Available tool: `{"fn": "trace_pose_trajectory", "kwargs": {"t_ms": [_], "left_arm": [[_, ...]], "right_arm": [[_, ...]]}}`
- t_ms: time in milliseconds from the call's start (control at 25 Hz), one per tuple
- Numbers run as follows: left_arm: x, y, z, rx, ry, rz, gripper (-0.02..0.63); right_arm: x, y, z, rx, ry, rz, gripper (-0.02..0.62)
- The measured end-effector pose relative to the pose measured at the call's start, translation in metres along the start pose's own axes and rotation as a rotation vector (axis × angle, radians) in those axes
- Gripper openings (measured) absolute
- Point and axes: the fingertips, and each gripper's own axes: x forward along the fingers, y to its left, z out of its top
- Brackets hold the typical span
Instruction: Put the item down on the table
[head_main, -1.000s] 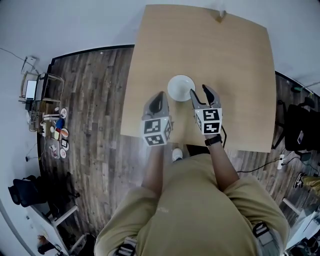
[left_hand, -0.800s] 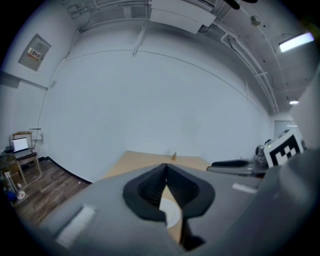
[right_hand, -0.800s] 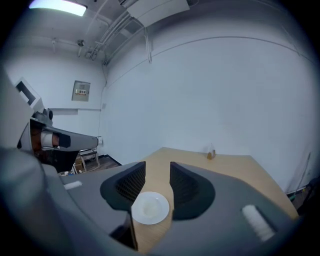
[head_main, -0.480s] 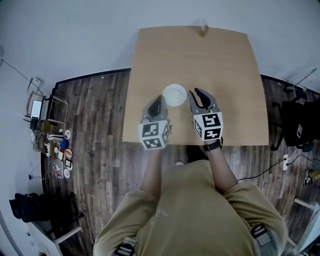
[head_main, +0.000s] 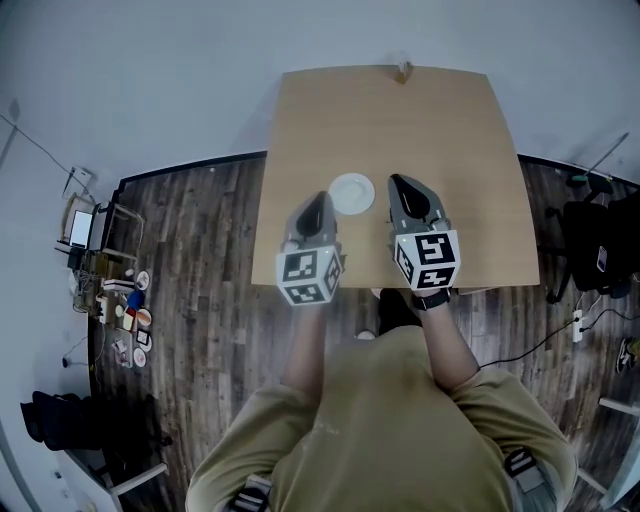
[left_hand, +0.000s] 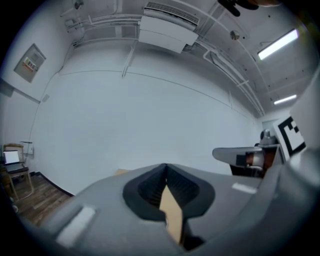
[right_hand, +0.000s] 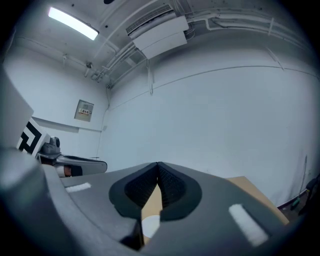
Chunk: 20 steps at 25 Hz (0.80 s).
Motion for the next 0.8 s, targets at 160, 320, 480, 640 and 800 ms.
{"fn": "trace_pose_trajectory", "kwargs": {"t_ms": [160,320,480,640,800], "left_arm": [[-0.006,0.001,0.003,0.015,-0.008,-0.003,0.002],[-0.010,-0.003,0.004,0.016,-0.016,-0.008,0.002],[-0.014,-0.001,0.011,0.009,-0.067,-0.013,0.002],[-0.015,0.002,0.013,-0.004,-0.093,-0.013,0.002],[-0.014,0.004,0.006,-0.016,-0.080,-0.015,0.002]], "right_arm": [[-0.008,0.009,0.011,-0.015,-0.031,0.011,0.005],[-0.016,0.012,0.019,-0.053,-0.065,0.004,0.006],[-0.023,0.009,0.029,-0.067,-0.116,-0.032,0.006],[-0.022,0.006,0.023,-0.061,-0.104,-0.047,0.006],[-0.018,0.005,0.012,-0.053,-0.079,-0.046,0.006]]}}
